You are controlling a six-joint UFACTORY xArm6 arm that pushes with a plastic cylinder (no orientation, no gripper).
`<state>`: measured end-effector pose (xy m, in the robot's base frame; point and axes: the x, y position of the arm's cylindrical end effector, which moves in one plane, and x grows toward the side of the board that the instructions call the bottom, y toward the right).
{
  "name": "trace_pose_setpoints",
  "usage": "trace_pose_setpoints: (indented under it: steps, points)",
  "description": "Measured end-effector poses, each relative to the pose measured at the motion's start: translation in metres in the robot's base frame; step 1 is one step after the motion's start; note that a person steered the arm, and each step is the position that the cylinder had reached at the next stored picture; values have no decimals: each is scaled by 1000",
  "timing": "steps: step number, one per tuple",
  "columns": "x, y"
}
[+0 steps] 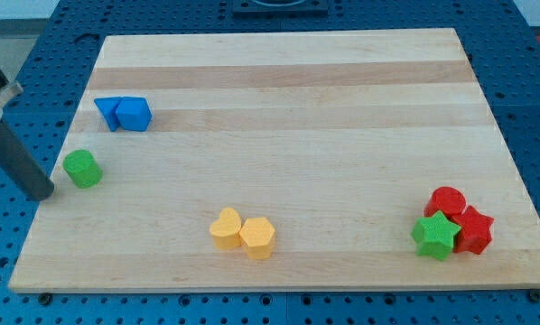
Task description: Move green circle above the yellow hexagon
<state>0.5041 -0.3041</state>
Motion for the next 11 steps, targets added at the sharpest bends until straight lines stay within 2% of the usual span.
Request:
trace_pose_setpoints:
  steps: [2, 4, 5, 6, 11]
  points:
    - [-17, 45]
    - [-60, 28]
    - [-61, 49]
    - [-28, 90]
    - [30, 282]
